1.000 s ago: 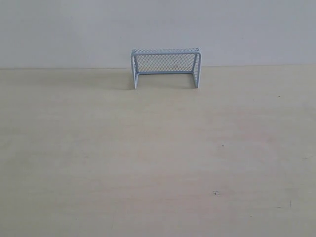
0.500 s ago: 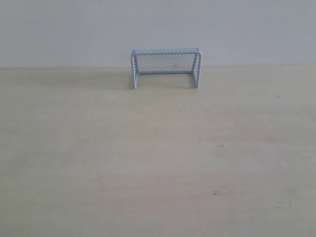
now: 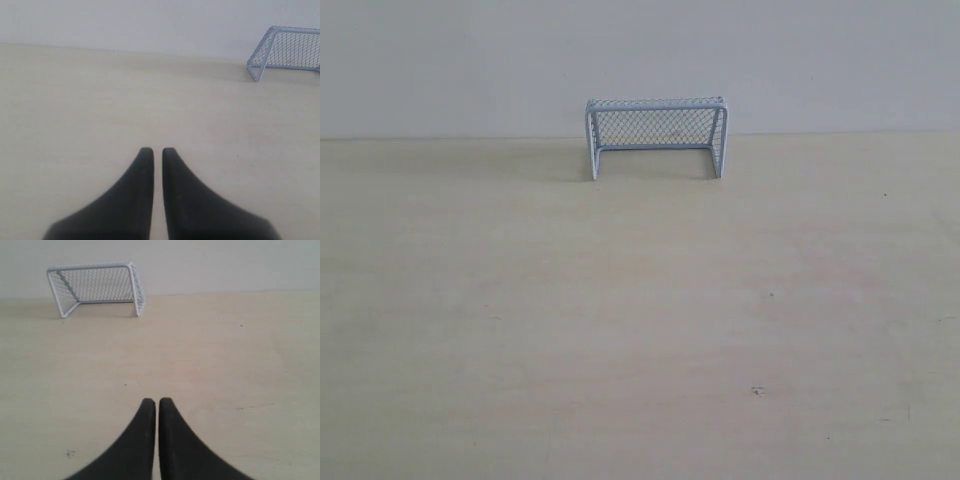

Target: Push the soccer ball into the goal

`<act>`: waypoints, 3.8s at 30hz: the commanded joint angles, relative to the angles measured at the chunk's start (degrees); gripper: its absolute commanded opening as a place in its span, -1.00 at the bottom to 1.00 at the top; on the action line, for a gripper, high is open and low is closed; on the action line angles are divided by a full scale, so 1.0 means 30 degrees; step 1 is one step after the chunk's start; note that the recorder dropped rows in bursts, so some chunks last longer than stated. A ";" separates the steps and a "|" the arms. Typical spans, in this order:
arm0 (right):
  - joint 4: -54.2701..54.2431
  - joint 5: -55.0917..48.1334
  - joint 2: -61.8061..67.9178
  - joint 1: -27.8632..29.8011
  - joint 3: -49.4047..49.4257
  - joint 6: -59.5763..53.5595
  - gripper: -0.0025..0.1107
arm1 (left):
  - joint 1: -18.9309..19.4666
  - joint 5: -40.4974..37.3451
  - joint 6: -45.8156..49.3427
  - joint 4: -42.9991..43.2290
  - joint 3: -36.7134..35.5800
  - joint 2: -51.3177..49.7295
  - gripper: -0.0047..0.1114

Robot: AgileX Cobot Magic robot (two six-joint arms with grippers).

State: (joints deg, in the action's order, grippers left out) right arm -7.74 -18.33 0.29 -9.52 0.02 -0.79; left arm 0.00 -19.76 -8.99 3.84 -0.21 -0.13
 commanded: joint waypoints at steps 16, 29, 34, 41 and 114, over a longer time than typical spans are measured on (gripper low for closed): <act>0.0251 -0.0565 -0.0098 0.1980 -0.0008 -0.0362 -0.96 | 0.0037 0.0095 -0.0160 -0.0087 0.0071 0.0042 -0.81; 0.0217 -0.0565 -0.0098 0.1980 -0.0008 -0.0313 -0.96 | 0.0037 0.0095 -0.0160 -0.0087 0.0071 0.0042 -0.81; 0.0217 -0.0522 -0.0098 0.1980 -0.0008 -0.0273 -0.96 | 0.0037 0.0095 -0.0160 -0.0087 0.0071 0.0042 -0.81; 0.0217 -0.0522 -0.0098 0.1980 -0.0008 -0.0273 -0.96 | 0.0037 0.0095 -0.0160 -0.0087 0.0071 0.0042 -0.81; 0.0217 -0.0083 -0.0098 0.1980 -0.0008 -0.0195 -0.96 | 0.0037 0.0095 -0.0160 -0.0087 0.0071 0.0042 -0.81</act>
State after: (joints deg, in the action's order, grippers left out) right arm -7.40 -19.36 0.29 -3.97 0.02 -1.30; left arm 0.00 -19.76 -8.99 3.84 -0.21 -0.13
